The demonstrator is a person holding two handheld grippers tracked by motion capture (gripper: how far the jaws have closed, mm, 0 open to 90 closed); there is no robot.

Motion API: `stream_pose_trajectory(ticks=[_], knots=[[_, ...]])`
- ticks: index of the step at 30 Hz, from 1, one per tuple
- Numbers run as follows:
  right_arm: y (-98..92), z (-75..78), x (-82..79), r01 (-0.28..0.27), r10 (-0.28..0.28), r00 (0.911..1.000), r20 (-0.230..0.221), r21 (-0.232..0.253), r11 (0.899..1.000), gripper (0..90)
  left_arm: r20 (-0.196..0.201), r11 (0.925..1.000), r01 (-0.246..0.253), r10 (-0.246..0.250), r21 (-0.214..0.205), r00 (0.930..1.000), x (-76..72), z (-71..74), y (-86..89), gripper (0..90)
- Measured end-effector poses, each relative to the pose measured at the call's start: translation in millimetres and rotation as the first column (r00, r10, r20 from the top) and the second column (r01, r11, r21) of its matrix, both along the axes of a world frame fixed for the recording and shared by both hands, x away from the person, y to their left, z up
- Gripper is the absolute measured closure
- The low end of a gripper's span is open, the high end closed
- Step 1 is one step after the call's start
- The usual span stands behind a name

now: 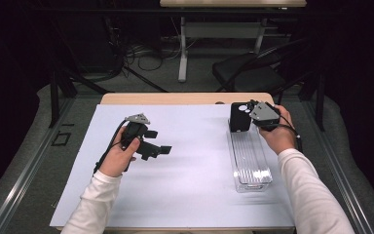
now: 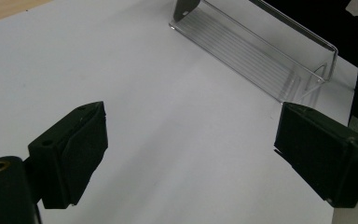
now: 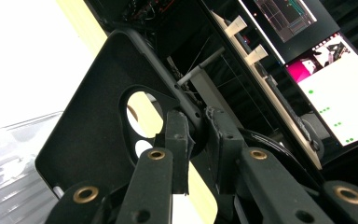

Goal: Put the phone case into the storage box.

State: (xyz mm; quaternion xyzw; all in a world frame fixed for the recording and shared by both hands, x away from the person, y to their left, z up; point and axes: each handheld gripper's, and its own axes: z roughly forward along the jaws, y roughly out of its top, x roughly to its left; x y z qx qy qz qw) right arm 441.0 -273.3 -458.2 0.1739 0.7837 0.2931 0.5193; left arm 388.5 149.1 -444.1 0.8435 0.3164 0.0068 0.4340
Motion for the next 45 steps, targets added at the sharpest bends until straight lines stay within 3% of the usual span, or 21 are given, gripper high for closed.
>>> stream_pose_trajectory(ticks=[22, 32, 45], knots=[[-9.8, -3.7, 5.5, 0.032, -0.032, 0.9994, -0.014, 0.019, 0.999, 77.2, -0.005, 1.0, 0.005, -0.005, -0.001, 1.0, 0.0, -0.7, -0.7, 9.4], [-9.1, -4.3, 7.2, 0.05, -0.05, 0.9986, -0.019, 0.025, 0.998, 69.9, -0.003, 1.0, 0.002, -0.002, -0.003, 1.0, 0.1, -0.1, 0.8, 9.4], [-13.0, -0.5, 5.9, 0.073, -0.071, 0.9972, -0.02, 0.066, 0.995, 55.6, -0.001, 0.9999, -0.004, 0.004, -0.009, 1.0, 0.6, 0.1, 2.5, 9.4]])
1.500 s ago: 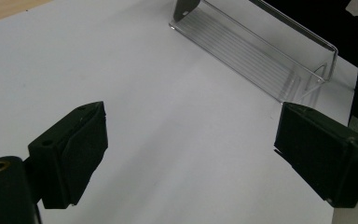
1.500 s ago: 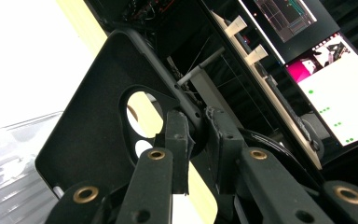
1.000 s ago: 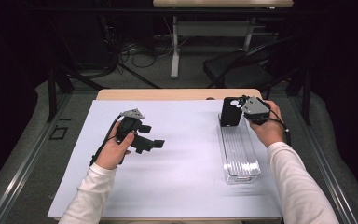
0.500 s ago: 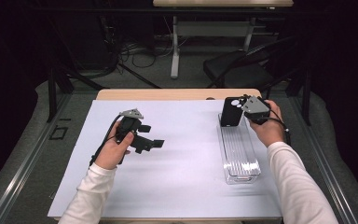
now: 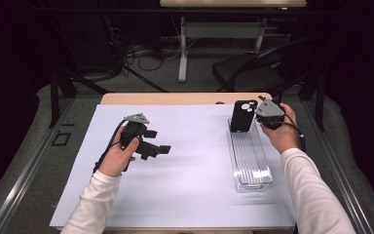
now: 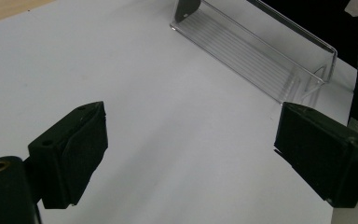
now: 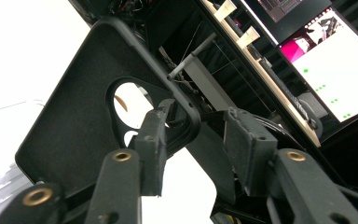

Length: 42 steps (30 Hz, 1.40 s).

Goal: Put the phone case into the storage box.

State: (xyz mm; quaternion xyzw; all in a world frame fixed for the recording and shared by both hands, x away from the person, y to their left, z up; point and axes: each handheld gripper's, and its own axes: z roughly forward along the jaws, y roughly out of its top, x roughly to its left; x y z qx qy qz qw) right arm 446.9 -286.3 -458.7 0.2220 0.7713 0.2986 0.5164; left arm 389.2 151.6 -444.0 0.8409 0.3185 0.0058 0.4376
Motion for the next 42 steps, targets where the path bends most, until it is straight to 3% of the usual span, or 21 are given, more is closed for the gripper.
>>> stream_pose_trajectory(ticks=[10, 13, 21, 27, 36, 42], knots=[[4.6, 4.1, -6.3, 0.005, -0.005, 1.0, -0.006, 0.013, 1.0, 41.7, -0.003, 1.0, -0.002, 0.002, -0.003, 1.0, -0.3, 0.7, 1.4, 9.4], [5.6, 7.0, -8.9, 0.033, -0.033, 0.9994, -0.012, 0.016, 0.999, 39.5, 0.002, 1.0, -0.003, 0.003, -0.003, 1.0, -0.3, 1.3, 2.5, 9.4], [8.6, 13.8, -14.8, 0.05, -0.045, 0.9978, -0.048, 0.11, 0.993, 33.0, 0.007, 0.9999, -0.007, 0.007, -0.009, 1.0, -1.0, 3.2, 4.6, 9.4], [12.5, 18.7, -19.1, 0.081, -0.066, 0.9934, -0.094, 0.173, 0.982, 27.5, 0.007, 0.9999, -0.008, 0.008, -0.011, 0.9999, -1.1, 3.9, 5.4, 9.4], [16.3, 23.7, -22.7, 0.099, -0.057, 0.9866, -0.153, 0.283, 0.954, 21.3, 0.009, 0.9997, -0.015, 0.015, -0.017, 0.9998, -1.2, 4.4, 6.5, 9.4], [15.7, 23.4, -23.7, 0.1, -0.041, 0.9805, -0.192, 0.304, 0.947, 16.3, 0.01, 0.9997, -0.015, 0.015, -0.019, 0.9998, -1.2, 4.7, 6.8, 9.4]])
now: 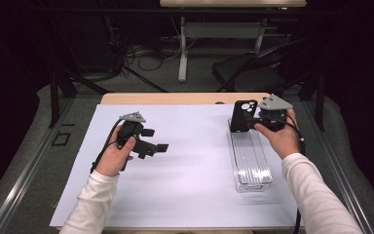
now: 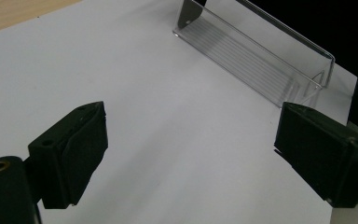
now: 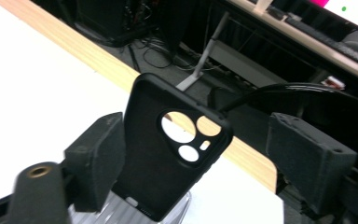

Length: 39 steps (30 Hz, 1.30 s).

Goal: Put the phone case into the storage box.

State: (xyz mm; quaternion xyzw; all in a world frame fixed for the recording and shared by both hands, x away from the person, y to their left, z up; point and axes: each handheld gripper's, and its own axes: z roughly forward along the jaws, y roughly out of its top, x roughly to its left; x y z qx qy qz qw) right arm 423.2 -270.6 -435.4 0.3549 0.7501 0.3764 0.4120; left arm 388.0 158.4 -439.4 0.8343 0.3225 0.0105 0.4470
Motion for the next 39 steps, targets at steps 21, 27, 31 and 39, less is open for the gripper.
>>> stream_pose_trajectory(ticks=[21, 27, 31, 39], knots=[[5.3, 4.2, 3.6, 0.06, -0.024, 0.9857, -0.167, 0.212, 0.975, 0.0, 0.001, 1.0, -0.005, 0.005, -0.003, 1.0, -0.1, 1.0, 1.9, 9.4], [9.5, 5.6, 1.5, 0.057, -0.013, 0.9828, -0.184, 0.232, 0.971, 0.0, 0.003, 1.0, -0.007, 0.007, -0.004, 1.0, -0.4, 1.3, 2.5, 9.4], [11.6, 6.0, -0.2, 0.055, -0.01, 0.9822, -0.188, 0.235, 0.97, 0.0, 0.003, 1.0, -0.005, 0.005, -0.002, 1.0, -0.4, 1.4, 2.8, 9.4], [14.5, 6.4, -5.2, 0.048, -0.005, 0.9827, -0.185, 0.229, 0.972, 0.0, 0.002, 1.0, -0.005, 0.005, -0.001, 1.0, -0.3, 1.4, 2.9, 9.4]])
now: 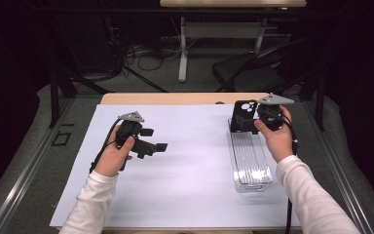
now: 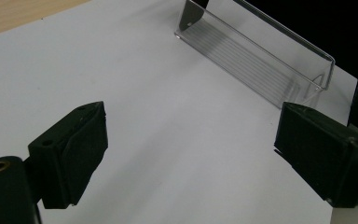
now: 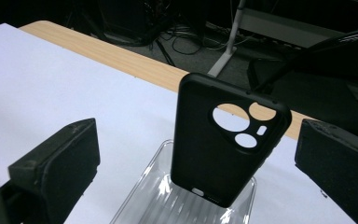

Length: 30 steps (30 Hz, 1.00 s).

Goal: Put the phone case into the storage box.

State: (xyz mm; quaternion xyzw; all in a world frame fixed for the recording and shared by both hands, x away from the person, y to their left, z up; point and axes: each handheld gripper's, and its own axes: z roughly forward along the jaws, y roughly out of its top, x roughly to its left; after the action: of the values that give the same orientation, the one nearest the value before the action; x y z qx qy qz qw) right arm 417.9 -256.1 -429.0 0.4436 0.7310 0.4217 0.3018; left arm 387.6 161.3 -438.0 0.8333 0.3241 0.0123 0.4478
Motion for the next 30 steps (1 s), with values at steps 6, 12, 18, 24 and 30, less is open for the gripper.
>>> stream_pose_trajectory(ticks=[6, 12, 18, 24, 30], knots=[[1.4, -0.9, -4.4, 0.0, 0.0, 1.0, 0.002, 0.008, 1.0, 0.0, 0.002, 1.0, 0.001, -0.001, -0.002, 1.0, 0.0, 0.3, 0.5, 9.4], [7.3, 2.3, -14.3, -0.02, 0.02, 0.9998, 0.011, 0.035, 0.999, 0.0, 0.003, 1.0, -0.001, 0.001, -0.003, 1.0, 0.3, 0.1, 0.8, 9.4], [18.3, 5.5, -27.3, -0.057, 0.056, 0.9983, 0.018, 0.059, 0.997, 0.0, 0.002, 1.0, 0.001, -0.001, -0.003, 1.0, 0.0, 0.2, 0.5, 9.4], [32.0, 7.1, -41.0, -0.106, 0.105, 0.9943, 0.02, 0.078, 0.991, 0.0, 0.003, 1.0, -0.002, 0.002, -0.006, 1.0, -0.3, 0.6, 0.8, 9.4], [46.8, 4.3, -54.3, -0.167, 0.166, 0.9859, 0.017, 0.091, 0.982, 0.0, 0.003, 1.0, -0.004, 0.004, -0.008, 1.0, -0.5, 0.8, 1.4, 9.4]])
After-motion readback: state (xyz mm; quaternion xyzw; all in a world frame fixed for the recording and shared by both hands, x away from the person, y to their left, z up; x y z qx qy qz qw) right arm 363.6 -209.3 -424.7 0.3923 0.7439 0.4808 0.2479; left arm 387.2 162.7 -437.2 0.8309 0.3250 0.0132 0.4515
